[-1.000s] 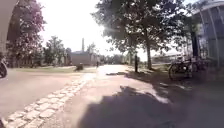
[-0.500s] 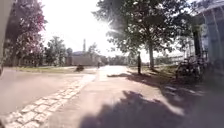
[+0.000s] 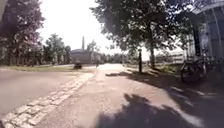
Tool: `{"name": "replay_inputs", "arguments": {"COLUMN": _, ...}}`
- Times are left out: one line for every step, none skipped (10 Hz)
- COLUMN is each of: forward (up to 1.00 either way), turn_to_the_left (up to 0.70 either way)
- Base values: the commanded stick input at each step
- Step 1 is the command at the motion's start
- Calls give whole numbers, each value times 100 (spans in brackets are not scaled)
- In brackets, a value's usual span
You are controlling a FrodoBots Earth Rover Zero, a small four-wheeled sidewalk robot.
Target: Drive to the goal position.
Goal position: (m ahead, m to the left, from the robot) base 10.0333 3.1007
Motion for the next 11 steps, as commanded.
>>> {"name": "replay_inputs", "arguments": {"forward": 85, "turn_to_the_left": 0}}
{"name": "replay_inputs", "arguments": {"forward": 85, "turn_to_the_left": 0}}
{"name": "replay_inputs", "arguments": {"forward": 85, "turn_to_the_left": 0}}
{"name": "replay_inputs", "arguments": {"forward": 85, "turn_to_the_left": 0}}
{"name": "replay_inputs", "arguments": {"forward": 85, "turn_to_the_left": 0}}
{"name": "replay_inputs", "arguments": {"forward": 85, "turn_to_the_left": 0}}
{"name": "replay_inputs", "arguments": {"forward": 85, "turn_to_the_left": 0}}
{"name": "replay_inputs", "arguments": {"forward": 85, "turn_to_the_left": 0}}
{"name": "replay_inputs", "arguments": {"forward": 85, "turn_to_the_left": 0}}
{"name": "replay_inputs", "arguments": {"forward": 85, "turn_to_the_left": 0}}
{"name": "replay_inputs", "arguments": {"forward": 85, "turn_to_the_left": 0}}
